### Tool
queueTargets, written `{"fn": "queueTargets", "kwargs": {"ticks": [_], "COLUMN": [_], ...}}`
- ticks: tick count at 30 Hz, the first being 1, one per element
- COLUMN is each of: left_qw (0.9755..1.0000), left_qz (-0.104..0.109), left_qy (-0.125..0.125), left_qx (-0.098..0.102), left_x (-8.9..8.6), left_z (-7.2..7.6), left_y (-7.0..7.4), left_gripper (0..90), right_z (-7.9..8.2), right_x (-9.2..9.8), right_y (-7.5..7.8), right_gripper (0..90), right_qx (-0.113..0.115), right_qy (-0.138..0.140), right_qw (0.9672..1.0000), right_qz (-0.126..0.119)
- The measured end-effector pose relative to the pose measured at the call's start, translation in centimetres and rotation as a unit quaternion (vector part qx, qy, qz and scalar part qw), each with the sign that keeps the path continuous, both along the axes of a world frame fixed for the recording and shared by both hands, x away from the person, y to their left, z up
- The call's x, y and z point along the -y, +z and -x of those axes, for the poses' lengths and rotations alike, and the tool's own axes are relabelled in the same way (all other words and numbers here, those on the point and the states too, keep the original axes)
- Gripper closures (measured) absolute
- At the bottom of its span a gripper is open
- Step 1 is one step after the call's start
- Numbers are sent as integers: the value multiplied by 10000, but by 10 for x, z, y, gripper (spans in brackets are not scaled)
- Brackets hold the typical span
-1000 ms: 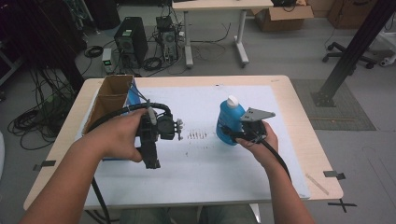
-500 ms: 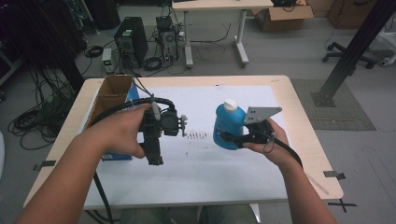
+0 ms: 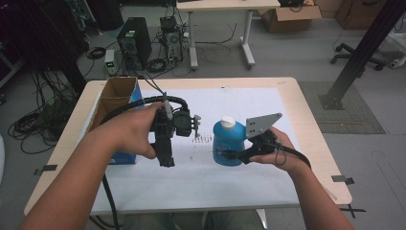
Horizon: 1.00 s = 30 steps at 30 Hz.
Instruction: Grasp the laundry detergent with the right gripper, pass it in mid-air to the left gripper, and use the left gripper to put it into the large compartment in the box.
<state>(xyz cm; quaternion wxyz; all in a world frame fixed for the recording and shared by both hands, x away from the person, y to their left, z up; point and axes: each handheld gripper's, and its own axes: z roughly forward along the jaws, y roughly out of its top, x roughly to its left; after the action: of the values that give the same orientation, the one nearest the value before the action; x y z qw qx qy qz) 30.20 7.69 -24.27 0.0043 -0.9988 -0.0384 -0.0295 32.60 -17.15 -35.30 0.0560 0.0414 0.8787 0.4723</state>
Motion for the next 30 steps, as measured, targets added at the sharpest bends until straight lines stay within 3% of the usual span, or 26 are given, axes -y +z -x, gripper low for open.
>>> {"fn": "queueTargets", "kwargs": {"ticks": [11,30], "left_qw": [10000,9998], "left_qz": [-17,-50], "left_qy": [-57,-156], "left_qx": [-39,-106], "left_x": [11,27], "left_z": [-3,-6], "left_y": [3,0], "left_gripper": [3,3], "right_z": [2,1], "right_x": [-15,-52], "right_y": [-15,-32], "right_gripper": [453,453], "right_qx": [-96,-166], "right_qy": [485,672], "right_qw": [9988,9976], "right_qz": [57,-1]}}
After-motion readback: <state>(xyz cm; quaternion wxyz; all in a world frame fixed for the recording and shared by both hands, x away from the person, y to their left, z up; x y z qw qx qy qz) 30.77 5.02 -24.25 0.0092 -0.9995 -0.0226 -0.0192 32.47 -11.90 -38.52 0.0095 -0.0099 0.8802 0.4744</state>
